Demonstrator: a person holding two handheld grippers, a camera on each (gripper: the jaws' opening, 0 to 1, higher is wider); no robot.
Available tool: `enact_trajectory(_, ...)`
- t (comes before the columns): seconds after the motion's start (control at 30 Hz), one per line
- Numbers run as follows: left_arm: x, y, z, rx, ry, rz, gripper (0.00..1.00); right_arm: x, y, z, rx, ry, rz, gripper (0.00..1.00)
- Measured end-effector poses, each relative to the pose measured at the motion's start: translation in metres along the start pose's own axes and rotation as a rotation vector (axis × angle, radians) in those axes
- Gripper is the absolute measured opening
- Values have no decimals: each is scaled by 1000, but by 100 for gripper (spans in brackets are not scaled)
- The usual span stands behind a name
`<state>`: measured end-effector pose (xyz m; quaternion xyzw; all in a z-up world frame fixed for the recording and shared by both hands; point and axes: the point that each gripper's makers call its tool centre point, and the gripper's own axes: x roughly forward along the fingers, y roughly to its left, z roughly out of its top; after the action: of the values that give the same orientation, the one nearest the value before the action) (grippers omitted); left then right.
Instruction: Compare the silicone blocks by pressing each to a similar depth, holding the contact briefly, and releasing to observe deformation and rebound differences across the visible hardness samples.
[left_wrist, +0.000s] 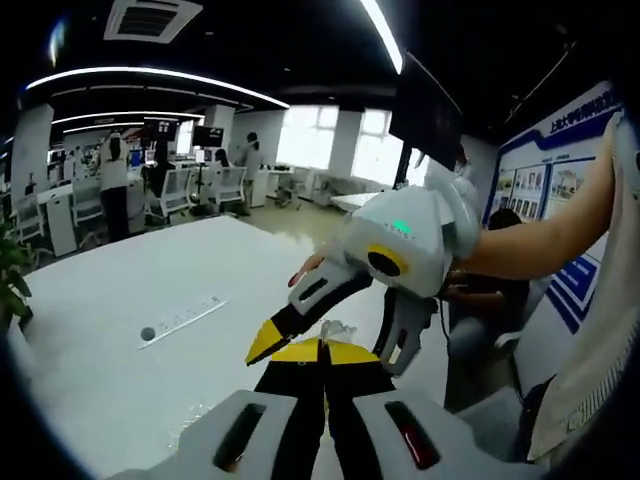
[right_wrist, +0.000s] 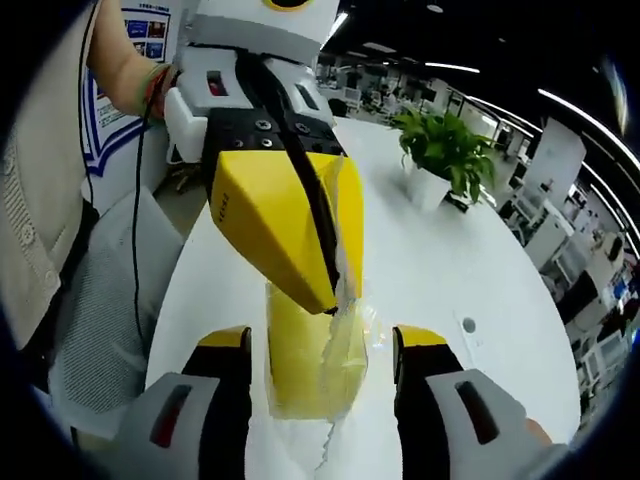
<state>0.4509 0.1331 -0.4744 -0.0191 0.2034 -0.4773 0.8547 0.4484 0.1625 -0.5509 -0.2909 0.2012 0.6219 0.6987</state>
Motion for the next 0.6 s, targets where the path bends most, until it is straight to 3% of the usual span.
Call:
enact_trajectory(0.27,4,0,-3,-19,4,8,0,-8,-2,-7,64,-31,-78,57)
enact_trajectory(0.6,15,-1,-9,-81,6,11,0,-34,-5,-24,200,-95,-245,60)
